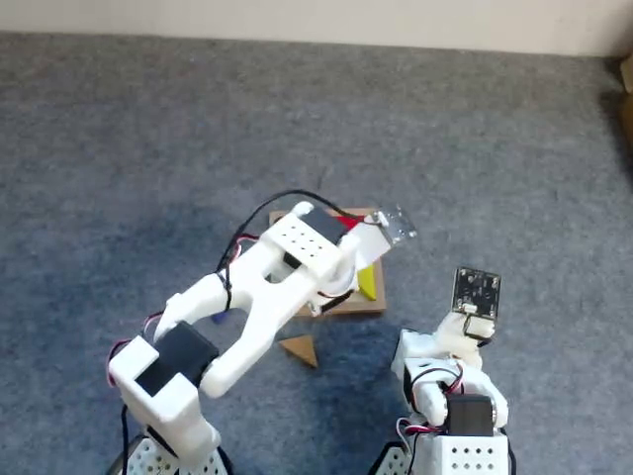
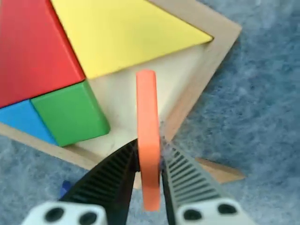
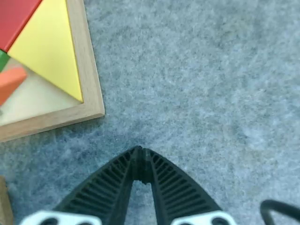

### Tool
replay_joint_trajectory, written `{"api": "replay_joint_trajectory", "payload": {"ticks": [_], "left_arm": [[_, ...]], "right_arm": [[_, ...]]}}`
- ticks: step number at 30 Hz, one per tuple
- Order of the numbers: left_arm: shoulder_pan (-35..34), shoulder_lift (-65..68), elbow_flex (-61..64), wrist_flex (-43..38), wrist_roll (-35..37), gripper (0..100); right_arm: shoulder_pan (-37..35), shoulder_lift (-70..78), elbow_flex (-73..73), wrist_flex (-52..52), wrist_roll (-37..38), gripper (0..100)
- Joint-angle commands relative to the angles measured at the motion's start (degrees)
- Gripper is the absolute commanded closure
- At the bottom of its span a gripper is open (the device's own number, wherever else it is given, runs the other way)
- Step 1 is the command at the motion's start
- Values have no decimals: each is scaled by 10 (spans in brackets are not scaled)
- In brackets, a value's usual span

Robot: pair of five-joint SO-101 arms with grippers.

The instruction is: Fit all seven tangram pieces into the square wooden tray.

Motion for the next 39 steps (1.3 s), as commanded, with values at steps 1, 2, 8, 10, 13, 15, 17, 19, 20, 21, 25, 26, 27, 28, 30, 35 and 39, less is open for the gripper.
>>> {"api": "replay_joint_trajectory", "payload": {"ticks": [1,2,8,10,13,15,17,19,20,21,25,26,27,28,30,35,39], "left_arm": [[-5,-29,2,-7,-5,911],[-6,-29,2,-5,-5,888],[-29,-29,2,-7,-5,848],[-37,-29,1,-7,-5,846],[-56,-29,-3,-8,-5,846],[-70,-29,-3,-18,-5,846],[-83,-29,-3,-25,-5,845],[-91,-31,-4,-31,-4,845],[-93,-35,-4,-31,-3,845],[-94,-35,-4,-31,-3,845],[-96,-36,-4,-29,-2,845],[-99,-36,-4,-30,-2,845],[-102,-36,-4,-32,-2,845],[-105,-36,-4,-33,-2,846],[-106,-36,-1,-47,-2,848],[-101,-29,12,-91,-1,849],[-100,-29,44,-144,-1,849]], "right_arm": [[8,-11,87,2,4,983],[8,-11,87,2,4,983],[8,-11,87,2,4,983],[8,-11,87,2,4,983],[8,-11,87,2,4,983],[8,-11,87,2,4,983],[8,-11,87,2,4,983],[8,-11,87,2,4,983],[8,-11,87,2,4,983],[8,-11,87,2,4,983],[8,-11,87,2,4,983],[8,-11,87,2,4,983],[8,-11,87,2,4,983],[8,-11,87,2,4,983],[8,-11,87,2,4,983],[8,-11,87,2,4,983],[7,-11,87,2,4,983]]}}
